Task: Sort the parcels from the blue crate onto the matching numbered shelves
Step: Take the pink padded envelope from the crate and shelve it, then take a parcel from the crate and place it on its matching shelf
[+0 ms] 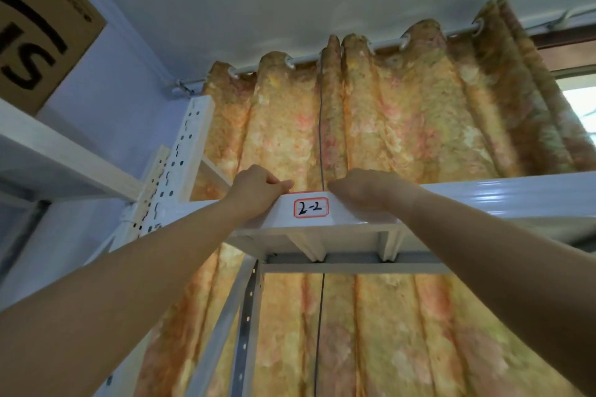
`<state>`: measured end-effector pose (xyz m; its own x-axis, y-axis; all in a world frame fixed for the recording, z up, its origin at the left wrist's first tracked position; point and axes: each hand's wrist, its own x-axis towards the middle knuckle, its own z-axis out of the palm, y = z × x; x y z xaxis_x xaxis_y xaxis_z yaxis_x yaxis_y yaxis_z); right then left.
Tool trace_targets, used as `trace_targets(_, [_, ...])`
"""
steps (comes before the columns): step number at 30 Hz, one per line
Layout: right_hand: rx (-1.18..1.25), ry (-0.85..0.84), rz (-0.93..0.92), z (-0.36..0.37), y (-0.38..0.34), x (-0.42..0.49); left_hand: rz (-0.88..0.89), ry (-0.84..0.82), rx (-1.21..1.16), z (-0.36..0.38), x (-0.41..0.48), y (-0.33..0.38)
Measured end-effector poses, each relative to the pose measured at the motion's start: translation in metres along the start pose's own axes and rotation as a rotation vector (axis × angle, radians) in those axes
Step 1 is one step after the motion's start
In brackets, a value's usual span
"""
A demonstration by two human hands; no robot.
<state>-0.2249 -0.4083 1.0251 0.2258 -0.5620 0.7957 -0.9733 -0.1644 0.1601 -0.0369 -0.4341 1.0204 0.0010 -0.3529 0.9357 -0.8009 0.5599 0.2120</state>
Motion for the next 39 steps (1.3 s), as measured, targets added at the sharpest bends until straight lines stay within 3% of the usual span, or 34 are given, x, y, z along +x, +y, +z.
trace_targets(4, [0.106,-0.105,-0.002,-0.007,-0.008,-0.002,0.072,0.058,0.108,0.007,0.0,-0.01])
trace_targets(7, [-0.043,-0.033,-0.008,-0.004,-0.005,-0.002,0.07,0.089,0.069,0.011,-0.002,-0.012])
trace_targets(9, [-0.161,0.13,-0.016,0.007,-0.003,-0.002,0.072,0.177,0.101,0.014,-0.006,-0.014])
trace_targets(11, [-0.113,0.442,-0.025,0.019,-0.003,-0.006,0.129,0.246,0.144,0.02,-0.02,-0.02])
trace_targets(13, [0.205,0.794,-0.078,0.035,-0.008,-0.022,0.204,0.281,0.083,0.027,-0.046,-0.031])
trace_targets(15, [0.446,0.894,-0.18,0.05,-0.02,-0.046,0.279,0.26,0.15,0.036,-0.082,-0.047])
trace_targets(22, [0.312,0.666,-0.477,0.092,-0.074,-0.114,0.234,0.074,0.477,0.042,-0.209,-0.075])
trace_targets(31, [0.615,0.239,-0.61,0.143,-0.168,-0.239,-0.05,-0.135,0.918,-0.064,-0.377,-0.056])
trace_targets(39, [0.862,-0.289,-0.893,0.205,-0.234,-0.423,-0.409,-0.52,1.22,-0.154,-0.602,-0.002])
